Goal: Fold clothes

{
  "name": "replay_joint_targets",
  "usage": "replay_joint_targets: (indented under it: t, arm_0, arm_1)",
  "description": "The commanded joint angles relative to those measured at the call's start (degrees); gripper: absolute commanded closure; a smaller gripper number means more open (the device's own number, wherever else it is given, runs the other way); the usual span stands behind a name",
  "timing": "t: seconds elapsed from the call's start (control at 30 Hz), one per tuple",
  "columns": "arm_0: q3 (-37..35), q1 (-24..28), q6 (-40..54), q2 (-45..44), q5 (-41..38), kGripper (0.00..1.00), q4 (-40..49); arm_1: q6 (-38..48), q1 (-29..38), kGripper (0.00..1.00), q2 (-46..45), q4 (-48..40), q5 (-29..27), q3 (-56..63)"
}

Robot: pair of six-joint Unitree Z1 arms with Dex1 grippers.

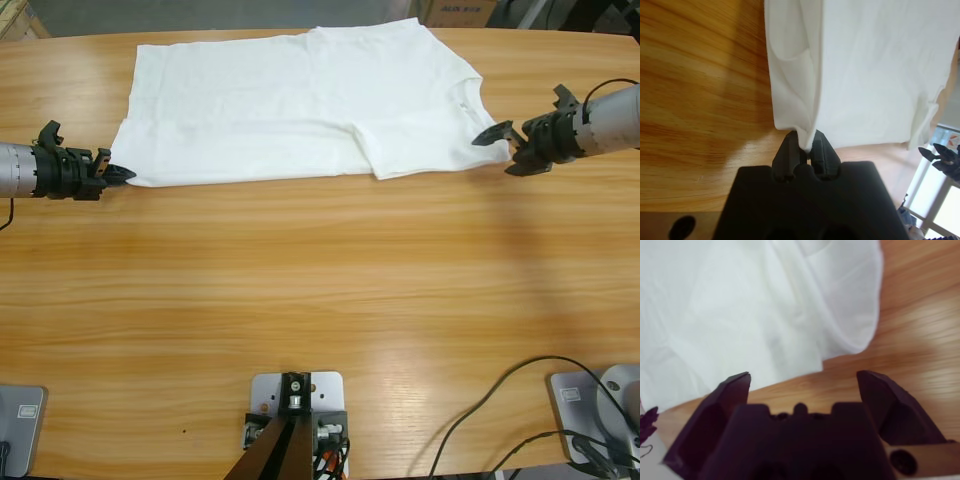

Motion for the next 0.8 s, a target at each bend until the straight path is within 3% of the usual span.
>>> replay_joint_targets:
  t: [0.03,0.47,0.73,0.77,0.8]
  arm_0:
    - [1.60,0.08,-0.02,0.15,0.13,1.000,0.05]
    - [1.79,0.25,0.07,0.28,0.13,1.000,0.05]
    - [1.95,0.25,0.05,-0.02,0.17,1.000,0.05]
    - [1.97,0.25,0.07,-0.04,0.19,1.000,0.05]
    - [1.97,0.25,0.07,-0.04,0.19,1.000,0.05]
  arm_1:
    - [-0.53,-1.63,0.138,4.31,-1.82,-1.76,1.03]
    - [-0.65,-1.70,0.174,7.56,-4.19,-0.04,-0.08]
    - [-2.11,-1.70,0.766,8.44,-4.28,1.24,-0.01]
    - [-2.13,-1.72,0.919,8.51,-4.28,1.24,0.06]
    - [-2.20,-1.72,0.943,8.53,-4.28,1.24,0.09]
